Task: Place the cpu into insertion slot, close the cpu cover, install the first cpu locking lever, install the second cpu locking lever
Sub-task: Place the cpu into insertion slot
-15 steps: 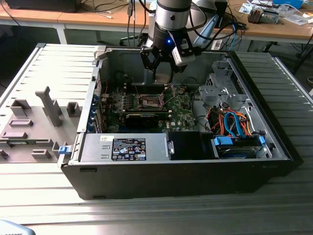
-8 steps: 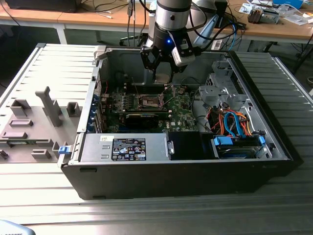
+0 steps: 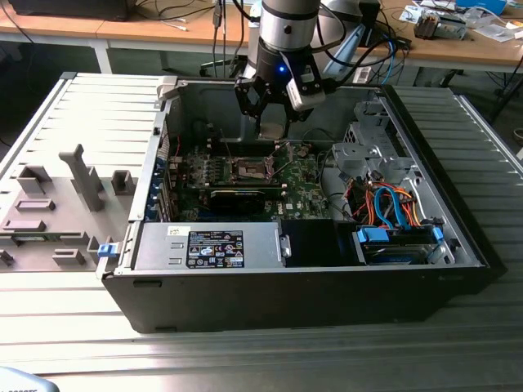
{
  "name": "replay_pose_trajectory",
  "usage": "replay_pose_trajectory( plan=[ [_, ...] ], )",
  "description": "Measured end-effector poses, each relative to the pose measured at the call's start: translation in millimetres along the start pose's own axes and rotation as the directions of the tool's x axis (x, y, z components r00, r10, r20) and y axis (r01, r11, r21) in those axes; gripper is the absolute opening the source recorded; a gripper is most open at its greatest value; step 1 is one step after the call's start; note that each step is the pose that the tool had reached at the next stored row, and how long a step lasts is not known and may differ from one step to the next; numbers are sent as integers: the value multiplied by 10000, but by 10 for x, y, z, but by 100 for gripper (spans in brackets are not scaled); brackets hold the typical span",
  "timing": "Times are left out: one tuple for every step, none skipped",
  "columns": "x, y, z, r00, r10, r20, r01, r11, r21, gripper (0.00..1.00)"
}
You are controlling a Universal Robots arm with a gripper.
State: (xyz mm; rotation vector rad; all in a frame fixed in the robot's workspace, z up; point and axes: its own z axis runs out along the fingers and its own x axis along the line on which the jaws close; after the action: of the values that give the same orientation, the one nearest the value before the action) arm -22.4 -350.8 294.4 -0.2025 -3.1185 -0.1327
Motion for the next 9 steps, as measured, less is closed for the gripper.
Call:
replay_pose_trajectory(
  plan=[
    [0, -1, 0, 10000, 19, 2, -19, 10000, -1, 54],
    [0, -1, 0, 10000, 31, 3, -31, 10000, -1, 54],
    [0, -2, 0, 10000, 43, 3, -43, 10000, -1, 54],
    [0, -2, 0, 10000, 56, 5, -56, 10000, -1, 54],
    [0, -3, 0, 10000, 67, 6, -67, 10000, -1, 54],
    [0, -3, 0, 10000, 81, 7, -81, 10000, -2, 54],
    [-1, -3, 0, 10000, 95, 8, -95, 10000, -2, 54],
    [-1, -4, 0, 9999, 112, 9, -112, 9999, -2, 54],
    [-1, -4, 0, 9999, 124, 10, -124, 9999, -3, 54]
  ],
)
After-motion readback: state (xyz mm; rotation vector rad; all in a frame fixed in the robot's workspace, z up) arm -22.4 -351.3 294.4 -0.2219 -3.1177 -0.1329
